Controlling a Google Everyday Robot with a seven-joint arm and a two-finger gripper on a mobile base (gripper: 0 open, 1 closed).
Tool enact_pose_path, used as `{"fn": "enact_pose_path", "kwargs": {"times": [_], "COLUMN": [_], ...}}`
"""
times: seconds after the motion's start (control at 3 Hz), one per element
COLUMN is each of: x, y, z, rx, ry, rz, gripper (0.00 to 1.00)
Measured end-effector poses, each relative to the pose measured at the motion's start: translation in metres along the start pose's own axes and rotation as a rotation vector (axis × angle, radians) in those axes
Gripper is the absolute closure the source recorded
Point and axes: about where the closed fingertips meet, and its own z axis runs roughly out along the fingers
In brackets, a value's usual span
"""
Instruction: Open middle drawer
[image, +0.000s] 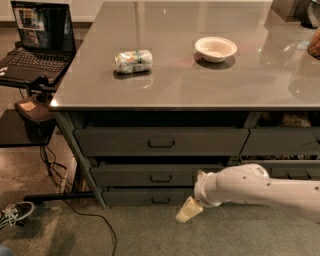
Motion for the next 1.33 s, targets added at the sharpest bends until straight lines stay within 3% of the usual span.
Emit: {"fn": "enact_pose_path", "kwargs": {"times": [0.33,0.67,1.0,1.33], "x": [0.008,0.007,0.010,-0.012], "y": [-0.006,-0.008,-0.021,-0.063], "z": [0.015,0.015,0.014,-0.003], "rx": [0.036,0.038,0.089,0.219], "ry": [0.022,0.020,0.023,0.019], "rz": [-0.022,-0.022,-0.035,-0.141], "gripper": [0.00,0.00,0.00,0.00]}}
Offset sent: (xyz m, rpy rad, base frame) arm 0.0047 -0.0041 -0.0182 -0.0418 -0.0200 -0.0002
